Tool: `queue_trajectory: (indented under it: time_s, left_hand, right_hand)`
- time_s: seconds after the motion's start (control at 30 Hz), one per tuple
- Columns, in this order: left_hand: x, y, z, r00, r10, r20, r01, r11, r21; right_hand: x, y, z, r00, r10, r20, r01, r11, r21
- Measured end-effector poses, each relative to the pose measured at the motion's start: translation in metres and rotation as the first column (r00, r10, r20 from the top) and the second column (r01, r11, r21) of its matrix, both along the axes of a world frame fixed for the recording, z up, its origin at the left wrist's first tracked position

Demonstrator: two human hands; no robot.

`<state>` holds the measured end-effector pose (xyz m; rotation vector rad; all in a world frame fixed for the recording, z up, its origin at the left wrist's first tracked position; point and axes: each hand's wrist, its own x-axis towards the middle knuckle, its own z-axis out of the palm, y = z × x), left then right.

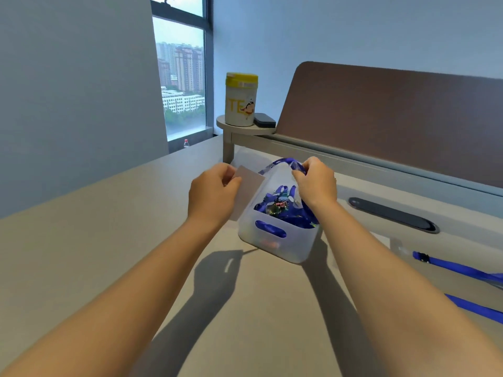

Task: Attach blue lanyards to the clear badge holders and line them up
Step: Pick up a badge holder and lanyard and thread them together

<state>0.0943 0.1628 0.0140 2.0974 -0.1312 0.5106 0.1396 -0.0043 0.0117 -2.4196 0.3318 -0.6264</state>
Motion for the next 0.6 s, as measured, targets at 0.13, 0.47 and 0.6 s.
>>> queue_trajectory:
  time_s: [0.13,0.47,0.6]
  left_hand:
    - [0.005,0.002,-0.009,1.000,0.008,-0.007,-0.008,1.000,0.020]
    - [-0.019,-0.003,-0.006,1.000,0.000,0.017,-0.001,0.998,0.065]
    - [-0.038,-0.008,-0.004,0.999,-0.033,0.016,0.032,0.996,0.084]
  right_hand:
    - [0.003,-0.004,-0.011,0.926,-0.127,-0.355,-0.098,0.827,-0.553]
    - [-0.029,-0.002,0.005,0.917,0.150,-0.369,-0.278,0.905,-0.323]
    - [-0.065,-0.013,0.015,0.953,0.164,-0.256,-0.234,0.934,-0.271]
